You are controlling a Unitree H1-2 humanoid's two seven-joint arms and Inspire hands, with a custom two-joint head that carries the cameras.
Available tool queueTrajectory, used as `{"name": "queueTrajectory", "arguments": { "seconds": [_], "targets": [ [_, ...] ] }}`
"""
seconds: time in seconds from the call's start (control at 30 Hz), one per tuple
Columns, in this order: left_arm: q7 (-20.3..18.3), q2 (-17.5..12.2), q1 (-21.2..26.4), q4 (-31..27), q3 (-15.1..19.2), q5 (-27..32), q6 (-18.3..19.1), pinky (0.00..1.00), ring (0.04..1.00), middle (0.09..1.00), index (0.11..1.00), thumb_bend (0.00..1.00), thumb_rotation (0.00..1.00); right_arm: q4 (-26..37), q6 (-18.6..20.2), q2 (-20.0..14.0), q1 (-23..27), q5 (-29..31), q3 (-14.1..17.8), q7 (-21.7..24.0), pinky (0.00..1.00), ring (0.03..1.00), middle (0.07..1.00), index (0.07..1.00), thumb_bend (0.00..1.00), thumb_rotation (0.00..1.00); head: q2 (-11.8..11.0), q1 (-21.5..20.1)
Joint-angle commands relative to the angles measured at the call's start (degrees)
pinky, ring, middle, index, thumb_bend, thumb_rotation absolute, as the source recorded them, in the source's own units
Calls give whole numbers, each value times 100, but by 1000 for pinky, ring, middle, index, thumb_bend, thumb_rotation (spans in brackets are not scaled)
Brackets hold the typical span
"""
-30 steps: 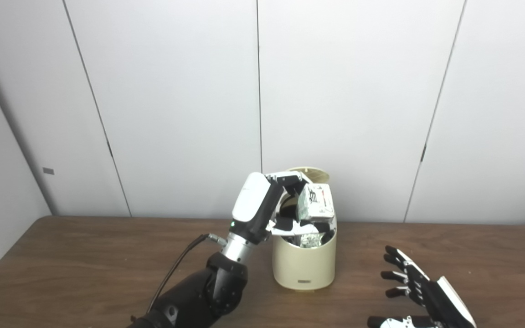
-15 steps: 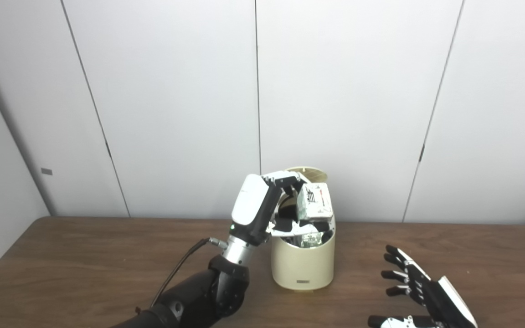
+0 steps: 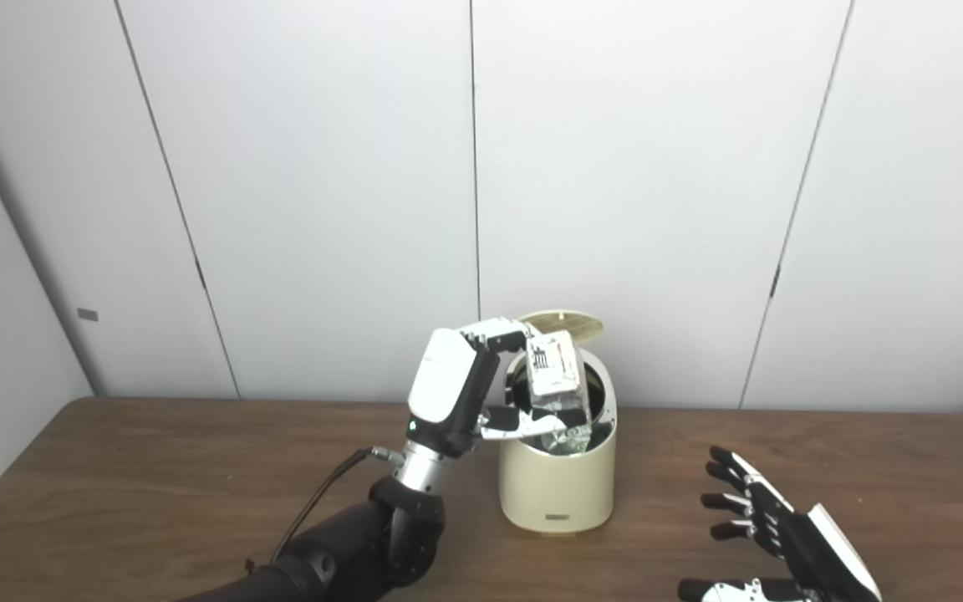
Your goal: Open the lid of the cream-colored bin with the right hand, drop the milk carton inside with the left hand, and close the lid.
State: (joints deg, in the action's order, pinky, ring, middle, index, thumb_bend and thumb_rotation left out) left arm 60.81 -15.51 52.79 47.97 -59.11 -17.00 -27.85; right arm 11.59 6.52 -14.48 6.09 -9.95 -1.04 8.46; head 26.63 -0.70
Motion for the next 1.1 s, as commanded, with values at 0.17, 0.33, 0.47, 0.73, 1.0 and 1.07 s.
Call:
{"name": "queueTrajectory", "arguments": {
  "seconds": [0.17,0.33,0.47,0.73,1.0,1.07],
  "targets": [
    [48,-59,141,181,-56,1,92,528,556,498,485,520,0,149,-116,-81,105,91,57,7,672,804,911,931,800,250,14,5],
    [165,-73,139,209,-97,-49,92,522,554,498,486,520,0,200,-59,-89,98,90,46,20,681,810,912,932,800,250,48,32],
    [361,-68,162,292,-178,-160,92,514,548,496,490,520,0,125,-131,-106,94,126,61,23,675,801,911,937,803,261,59,38],
    [1165,-16,307,693,-438,-759,92,490,472,492,498,503,0,102,-172,-104,86,169,63,18,671,796,908,940,815,277,68,46],
    [1194,-13,281,742,-122,-1102,92,471,454,487,514,501,0,132,-112,-91,59,94,40,-3,686,794,906,942,812,283,80,62],
    [1193,-15,258,733,-56,-1131,92,470,453,487,514,501,0,115,-144,-96,52,72,29,-4,693,791,906,943,810,295,86,63]
  ]
}}
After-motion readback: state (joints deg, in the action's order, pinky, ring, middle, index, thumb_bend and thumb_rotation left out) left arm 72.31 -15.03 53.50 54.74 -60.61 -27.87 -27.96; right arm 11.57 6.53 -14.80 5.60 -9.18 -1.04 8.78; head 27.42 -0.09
